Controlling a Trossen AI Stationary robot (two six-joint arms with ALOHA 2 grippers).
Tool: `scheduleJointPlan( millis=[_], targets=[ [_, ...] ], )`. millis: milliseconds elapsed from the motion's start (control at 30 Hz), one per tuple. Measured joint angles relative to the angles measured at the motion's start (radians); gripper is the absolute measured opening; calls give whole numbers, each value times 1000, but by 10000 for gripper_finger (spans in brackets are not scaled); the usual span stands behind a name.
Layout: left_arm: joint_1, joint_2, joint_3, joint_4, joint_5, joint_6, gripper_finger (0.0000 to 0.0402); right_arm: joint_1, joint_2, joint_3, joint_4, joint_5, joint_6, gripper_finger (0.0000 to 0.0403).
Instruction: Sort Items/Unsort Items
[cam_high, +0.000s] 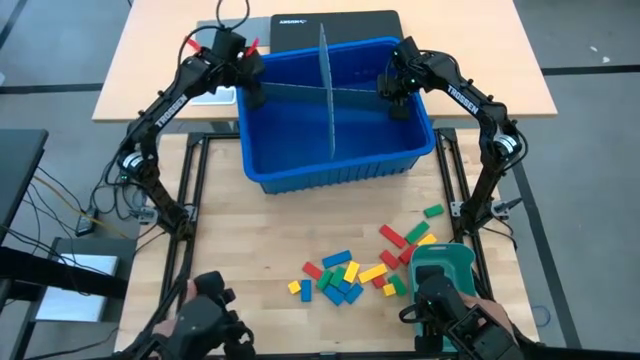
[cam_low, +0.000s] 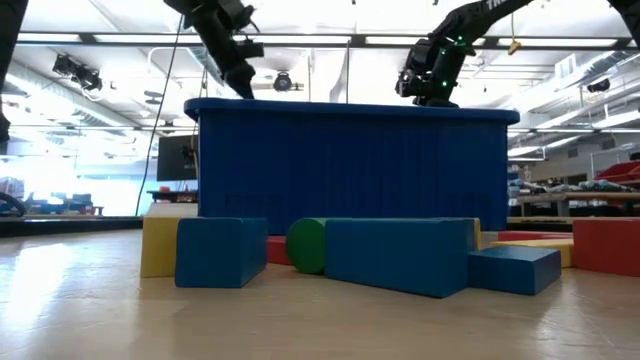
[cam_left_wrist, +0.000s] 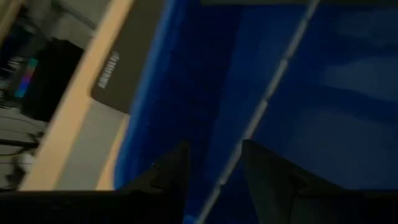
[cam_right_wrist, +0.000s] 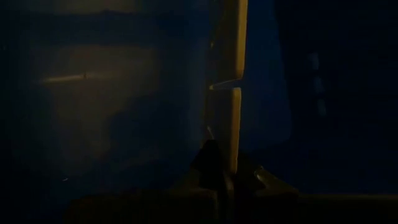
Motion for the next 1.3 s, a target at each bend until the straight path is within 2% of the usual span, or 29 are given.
scheduleJointPlan(
  millis=[133,367,433,533,600,700,933,1033,1300],
  targets=[
    [1,34,-1,-62,13,1,153,0,0,0,0,0,-1,0],
    [-4,83,-2,-49,-25,-2,140,0,0,0,0,4,-1,0],
    [-11,84,-2,-98,-9,-6,112,0,0,0,1,18,3,0],
    [-27,84,0,-150,-1,-7,39,-1,-2,5,10,25,17,0],
    [-35,82,1,-168,6,-12,15,-5,-2,20,16,30,25,0],
    [-52,81,23,-207,20,-54,9,-16,-2,46,22,30,27,0],
    [-64,82,177,-350,129,-164,4,-43,-8,94,42,14,26,0],
    [-65,80,198,-373,156,-209,3,-49,-9,109,55,14,22,0],
    [-67,85,195,-395,95,-194,3,-49,-8,120,38,6,-3,0]
  ],
)
